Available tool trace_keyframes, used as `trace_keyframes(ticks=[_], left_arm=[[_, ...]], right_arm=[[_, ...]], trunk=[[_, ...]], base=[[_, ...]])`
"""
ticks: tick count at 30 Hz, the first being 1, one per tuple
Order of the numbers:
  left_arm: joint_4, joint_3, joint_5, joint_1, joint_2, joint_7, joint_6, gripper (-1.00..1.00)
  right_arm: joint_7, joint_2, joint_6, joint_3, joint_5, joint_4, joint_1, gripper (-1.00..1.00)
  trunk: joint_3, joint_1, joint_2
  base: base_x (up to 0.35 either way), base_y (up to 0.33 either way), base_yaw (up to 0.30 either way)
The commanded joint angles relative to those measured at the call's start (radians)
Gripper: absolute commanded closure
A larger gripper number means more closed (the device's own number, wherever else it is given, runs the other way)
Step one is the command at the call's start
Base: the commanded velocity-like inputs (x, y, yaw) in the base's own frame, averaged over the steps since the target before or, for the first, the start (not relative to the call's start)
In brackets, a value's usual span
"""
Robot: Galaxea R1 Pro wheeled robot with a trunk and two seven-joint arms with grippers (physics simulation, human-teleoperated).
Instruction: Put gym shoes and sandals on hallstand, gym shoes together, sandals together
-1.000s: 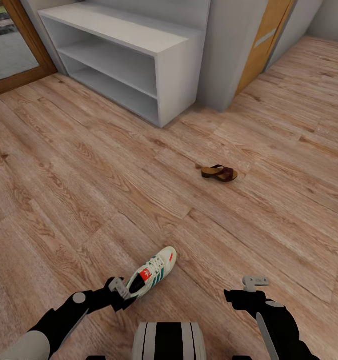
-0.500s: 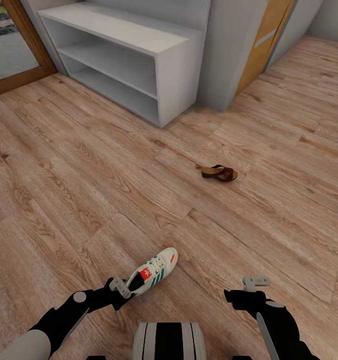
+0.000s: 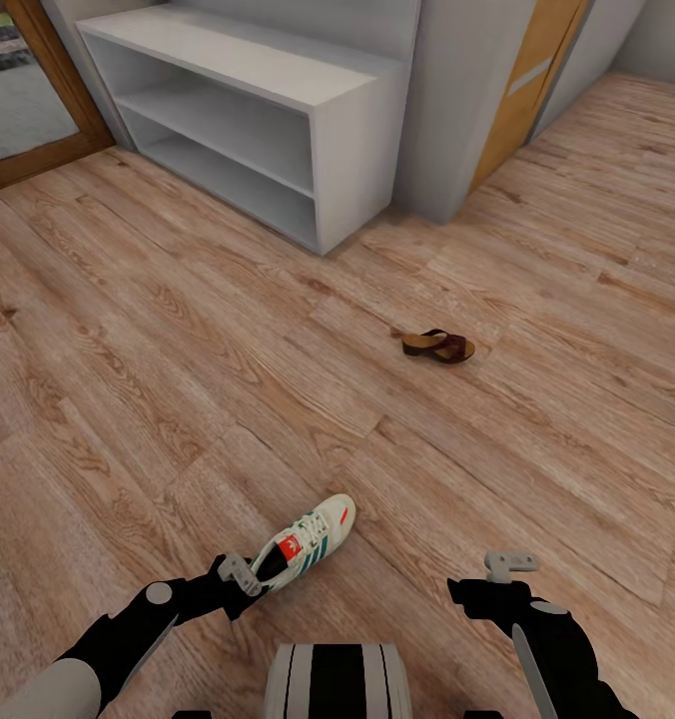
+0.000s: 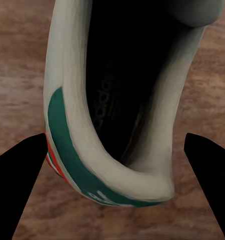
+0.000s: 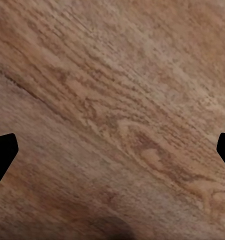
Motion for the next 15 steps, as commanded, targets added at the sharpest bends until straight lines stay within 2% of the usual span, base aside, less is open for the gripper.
trace_keyframes(ticks=[1,10,15], left_arm=[[0.000,-0.002,-0.008,-0.001,0.001,0.003,-0.006,1.00],[0.000,0.000,-0.007,-0.002,0.001,0.003,-0.006,1.00],[0.000,0.000,-0.007,-0.005,0.000,0.002,-0.006,1.00]], right_arm=[[0.001,0.000,0.005,-0.001,0.000,-0.001,0.000,-1.00],[0.001,0.000,0.005,0.006,0.000,-0.001,0.000,-1.00],[0.001,0.000,0.005,0.006,0.000,-0.001,0.000,-1.00]], trunk=[[-0.001,0.000,0.000],[-0.001,0.000,0.000],[0.019,-0.002,0.001]], base=[[0.000,0.000,0.000],[0.000,0.000,0.000],[0.000,0.000,0.000]])
